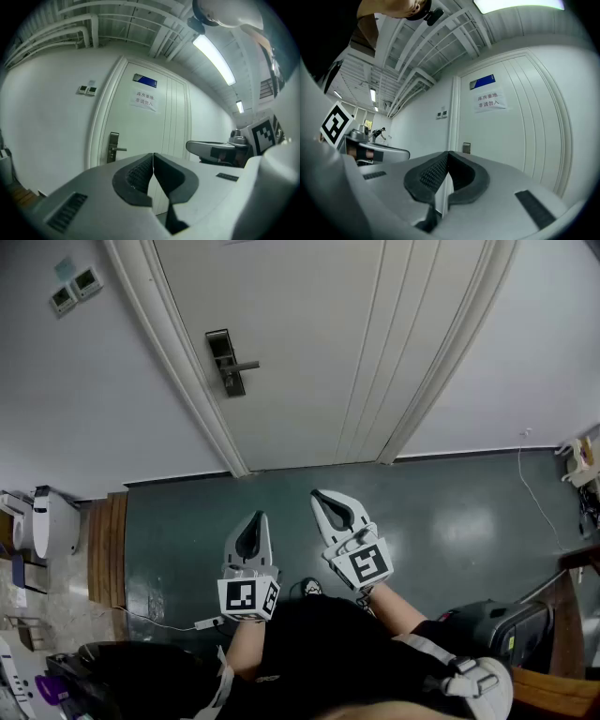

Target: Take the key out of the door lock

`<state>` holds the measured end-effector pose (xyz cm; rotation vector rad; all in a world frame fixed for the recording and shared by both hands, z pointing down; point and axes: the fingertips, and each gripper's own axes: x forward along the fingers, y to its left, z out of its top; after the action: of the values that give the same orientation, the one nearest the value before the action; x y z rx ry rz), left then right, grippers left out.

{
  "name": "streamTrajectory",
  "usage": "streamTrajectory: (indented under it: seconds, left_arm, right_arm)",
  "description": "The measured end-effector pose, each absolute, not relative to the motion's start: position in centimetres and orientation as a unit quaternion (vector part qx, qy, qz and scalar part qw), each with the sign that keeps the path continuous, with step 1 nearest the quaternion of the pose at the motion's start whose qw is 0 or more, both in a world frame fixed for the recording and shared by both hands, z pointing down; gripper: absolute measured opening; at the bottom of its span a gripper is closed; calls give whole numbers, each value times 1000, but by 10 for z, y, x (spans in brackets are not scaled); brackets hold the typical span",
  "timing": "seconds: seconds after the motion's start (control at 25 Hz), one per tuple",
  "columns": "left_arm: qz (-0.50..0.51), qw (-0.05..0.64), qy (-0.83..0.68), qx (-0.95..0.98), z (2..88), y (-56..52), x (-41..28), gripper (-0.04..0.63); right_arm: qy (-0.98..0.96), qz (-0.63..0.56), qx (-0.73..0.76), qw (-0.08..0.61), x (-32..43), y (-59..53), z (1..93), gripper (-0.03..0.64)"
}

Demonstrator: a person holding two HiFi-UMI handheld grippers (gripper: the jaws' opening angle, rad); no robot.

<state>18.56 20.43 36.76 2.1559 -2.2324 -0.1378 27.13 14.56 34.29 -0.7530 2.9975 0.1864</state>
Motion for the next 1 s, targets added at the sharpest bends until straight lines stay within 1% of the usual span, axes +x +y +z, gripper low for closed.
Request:
streamTrajectory:
  seconds: [0.16, 0.32, 0.48, 0.6, 0.92, 1.0]
  left_arm:
    - [-36, 26, -718, 694, 374, 197, 205, 25]
    - [-23, 39, -722, 690, 386, 196, 208, 25]
    - [-6, 44, -731, 681, 392, 194, 204, 25]
    - [3, 55, -736, 675, 400, 191, 202, 25]
    - [0, 72, -741, 667, 419, 173, 179, 25]
    - [-5, 74, -746, 662, 420, 171, 170, 25]
  right_arm:
    - [970, 55, -237, 25, 286, 139, 348, 8]
    - [972, 41, -230, 25, 290, 135, 358, 8]
    - [978, -9, -205, 40, 286, 128, 369, 9]
    - [979, -55, -191, 43, 286, 120, 380, 110]
    - [979, -57, -196, 5, 275, 102, 403, 207]
    - [980, -48, -192, -3, 267, 97, 405, 213]
